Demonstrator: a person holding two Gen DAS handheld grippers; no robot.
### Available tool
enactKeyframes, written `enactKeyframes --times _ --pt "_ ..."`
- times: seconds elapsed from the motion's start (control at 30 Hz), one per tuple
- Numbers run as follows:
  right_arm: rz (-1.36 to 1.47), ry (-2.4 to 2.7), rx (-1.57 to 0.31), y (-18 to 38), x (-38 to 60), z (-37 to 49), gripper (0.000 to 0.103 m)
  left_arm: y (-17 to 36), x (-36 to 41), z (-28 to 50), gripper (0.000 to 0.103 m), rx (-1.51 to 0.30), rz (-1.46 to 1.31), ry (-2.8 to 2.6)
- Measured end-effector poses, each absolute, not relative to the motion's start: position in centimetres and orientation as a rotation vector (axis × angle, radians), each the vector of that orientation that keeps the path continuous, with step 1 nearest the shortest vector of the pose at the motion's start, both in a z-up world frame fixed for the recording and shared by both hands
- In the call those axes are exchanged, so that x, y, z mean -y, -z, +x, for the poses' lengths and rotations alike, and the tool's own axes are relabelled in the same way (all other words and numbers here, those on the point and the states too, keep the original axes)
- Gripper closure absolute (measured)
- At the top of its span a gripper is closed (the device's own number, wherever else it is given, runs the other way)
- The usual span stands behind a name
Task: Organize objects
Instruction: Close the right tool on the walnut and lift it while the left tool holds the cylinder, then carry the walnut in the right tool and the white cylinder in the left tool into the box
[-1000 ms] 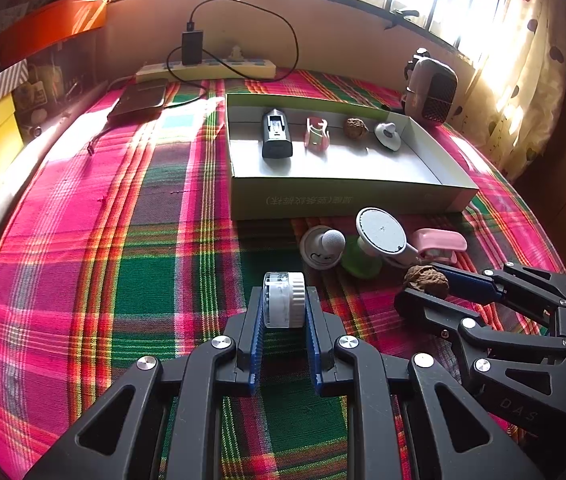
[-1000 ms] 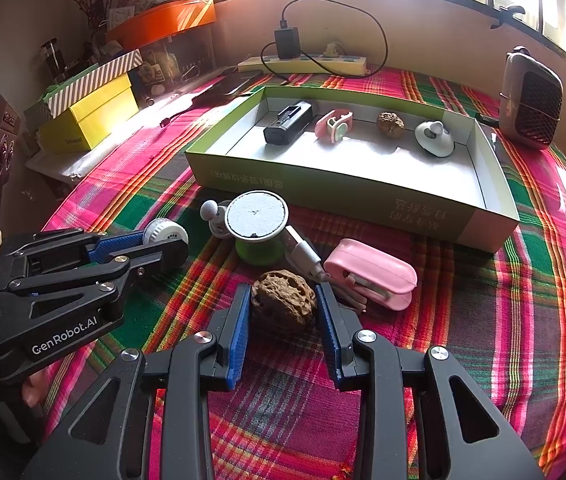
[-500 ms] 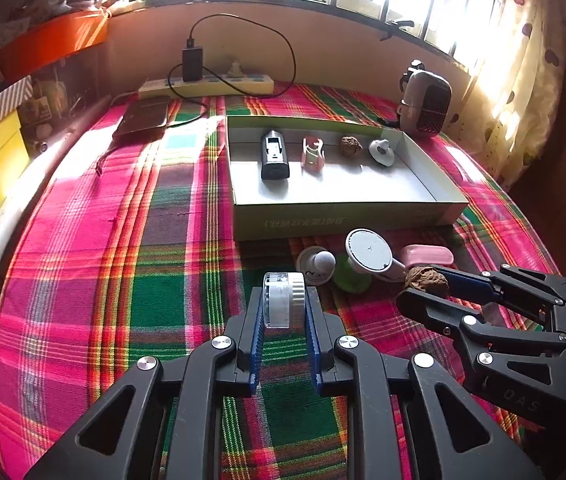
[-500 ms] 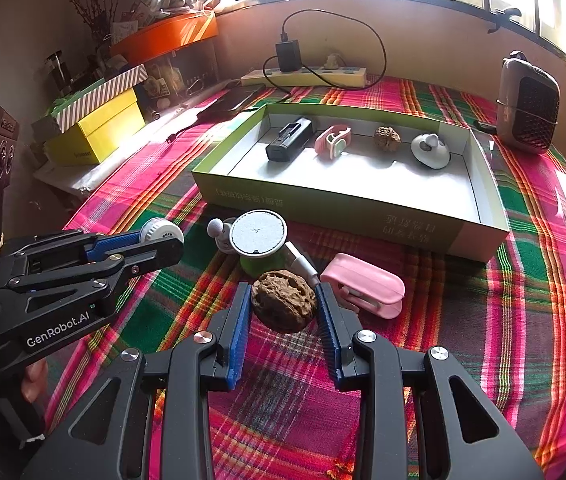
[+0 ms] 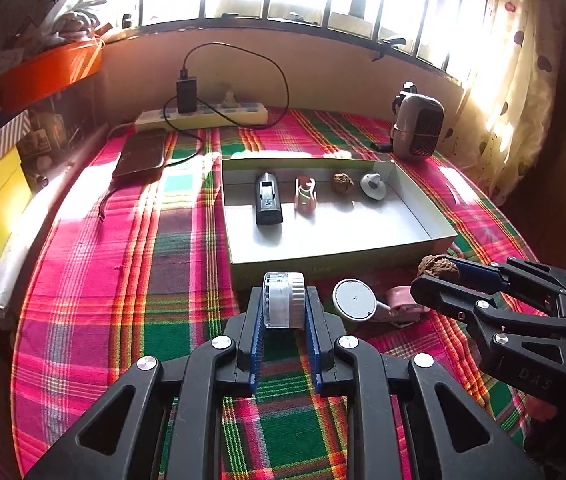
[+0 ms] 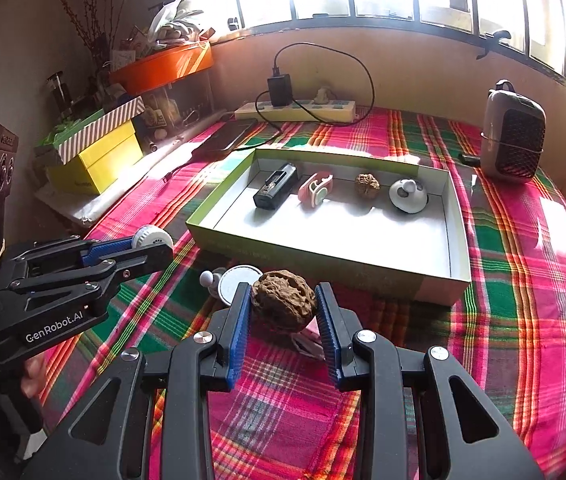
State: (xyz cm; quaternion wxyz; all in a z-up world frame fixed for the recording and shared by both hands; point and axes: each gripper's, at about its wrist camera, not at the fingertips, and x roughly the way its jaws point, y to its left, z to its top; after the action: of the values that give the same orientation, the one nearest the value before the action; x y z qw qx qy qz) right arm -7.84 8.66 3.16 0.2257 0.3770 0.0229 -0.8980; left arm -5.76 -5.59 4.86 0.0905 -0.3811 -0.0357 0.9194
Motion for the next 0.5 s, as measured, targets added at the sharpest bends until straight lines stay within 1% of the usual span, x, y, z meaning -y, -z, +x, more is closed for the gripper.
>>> enactKeyframes --times 0.5 --pt "1.025 2.552 -0.067 -4.3 -9.8 -12.9 0.069 -5.2 3.5 -10.6 0.086 0.073 -1.143 -2.725"
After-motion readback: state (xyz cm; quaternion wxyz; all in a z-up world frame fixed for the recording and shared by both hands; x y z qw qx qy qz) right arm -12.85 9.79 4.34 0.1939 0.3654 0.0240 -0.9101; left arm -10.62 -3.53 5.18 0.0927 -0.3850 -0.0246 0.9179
